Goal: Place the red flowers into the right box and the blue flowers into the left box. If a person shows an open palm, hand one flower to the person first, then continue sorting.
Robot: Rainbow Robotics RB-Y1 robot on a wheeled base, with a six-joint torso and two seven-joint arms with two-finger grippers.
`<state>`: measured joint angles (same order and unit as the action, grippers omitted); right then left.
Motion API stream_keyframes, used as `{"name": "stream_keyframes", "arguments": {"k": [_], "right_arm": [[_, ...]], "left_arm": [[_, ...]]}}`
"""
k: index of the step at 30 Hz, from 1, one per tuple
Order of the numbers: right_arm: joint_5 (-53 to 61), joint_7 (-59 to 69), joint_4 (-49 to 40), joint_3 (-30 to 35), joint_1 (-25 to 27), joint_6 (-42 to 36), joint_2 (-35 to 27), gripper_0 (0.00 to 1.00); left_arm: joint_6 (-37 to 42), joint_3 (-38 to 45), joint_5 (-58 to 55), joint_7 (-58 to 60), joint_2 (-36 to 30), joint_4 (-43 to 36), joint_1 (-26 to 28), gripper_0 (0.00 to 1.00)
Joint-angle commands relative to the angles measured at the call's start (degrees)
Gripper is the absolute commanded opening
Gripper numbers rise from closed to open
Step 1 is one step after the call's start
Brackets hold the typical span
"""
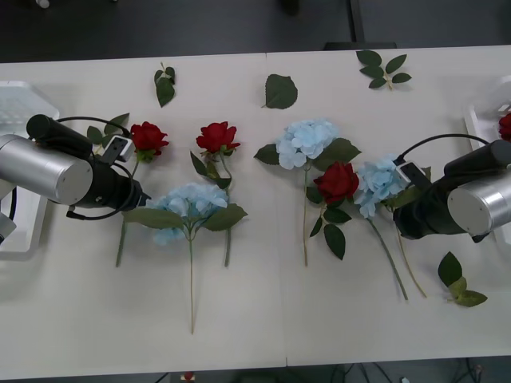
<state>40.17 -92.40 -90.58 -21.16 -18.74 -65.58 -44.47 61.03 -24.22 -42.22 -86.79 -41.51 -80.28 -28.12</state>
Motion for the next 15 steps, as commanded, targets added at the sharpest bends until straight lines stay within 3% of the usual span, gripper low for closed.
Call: {"name": "stream_keyframes", "arguments": {"k": [1, 2, 3, 6, 7, 9, 12, 15], "right_arm": [[-0.62, 2.4, -0.13, 0.59, 0.46, 0.8, 1.41, 0.29], [-0.53, 2.49, -0.13, 0.59, 0.46, 0.8, 1.5, 0.05], [-0.62, 2.57, 0.05, 0.59, 0.46, 0.8, 1.58, 0.0], [-0.62, 2.66, 0.31, 0.59, 0.46, 0.98, 1.58, 0.0], [-0.44, 2.75, 0.31, 0.59, 0.55, 0.8, 1.58, 0.0], [-0.35, 2.84, 0.31, 0.59, 0.55, 0.54, 1.5, 0.0], [0.09, 2.49, 0.31, 0.59, 0.46, 0.45, 1.14, 0.44], [0.53, 1.96, 0.31, 0.77, 0.28, 0.45, 0.62, 0.67]], "left_arm": [[-0.82, -1.18, 0.03, 2.86, 0.72, 0.3, -3.52, 0.53], [-0.82, -1.18, -0.06, 2.95, 0.72, 0.3, -3.52, 0.41], [-0.82, -1.18, -0.15, 2.95, 0.81, 0.3, -3.52, 0.35], [-0.82, -1.18, -0.15, 3.03, 0.81, 0.39, -3.52, 0.16], [-0.82, -1.18, -0.15, 3.03, 0.81, 0.48, -3.52, 0.05], [-0.82, -1.18, -0.15, 3.12, 0.81, 0.48, -3.52, 0.0], [-0.82, -1.18, -0.15, 3.03, 0.81, 0.48, -3.52, 0.0], [-0.82, -1.18, -0.06, 2.95, 0.81, 0.48, -3.52, 0.0]]}}
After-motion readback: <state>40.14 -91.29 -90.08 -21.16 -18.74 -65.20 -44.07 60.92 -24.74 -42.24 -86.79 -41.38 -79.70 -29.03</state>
